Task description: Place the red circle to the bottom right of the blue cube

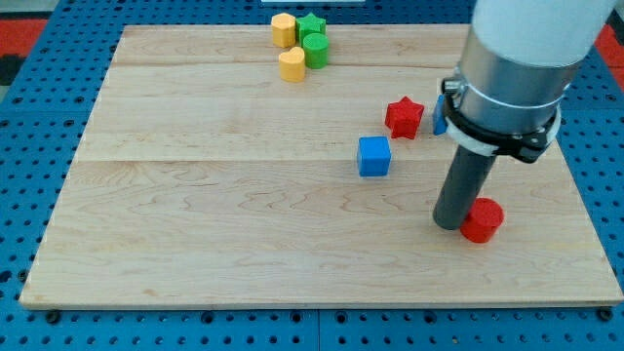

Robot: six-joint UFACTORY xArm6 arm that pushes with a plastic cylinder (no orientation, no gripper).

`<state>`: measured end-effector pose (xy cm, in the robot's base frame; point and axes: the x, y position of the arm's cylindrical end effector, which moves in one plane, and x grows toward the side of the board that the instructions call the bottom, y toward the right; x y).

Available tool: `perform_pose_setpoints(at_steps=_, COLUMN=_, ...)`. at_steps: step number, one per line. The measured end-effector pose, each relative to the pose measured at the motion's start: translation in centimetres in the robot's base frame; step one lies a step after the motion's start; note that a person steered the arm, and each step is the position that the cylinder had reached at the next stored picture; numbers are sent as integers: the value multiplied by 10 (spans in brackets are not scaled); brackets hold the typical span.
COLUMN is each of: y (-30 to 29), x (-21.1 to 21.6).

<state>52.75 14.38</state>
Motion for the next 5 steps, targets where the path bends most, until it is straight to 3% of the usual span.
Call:
perform_pose_setpoints(at_steps=3, y=0, x=-43)
perform_pose_setpoints(at_steps=5, y=25, x=-40)
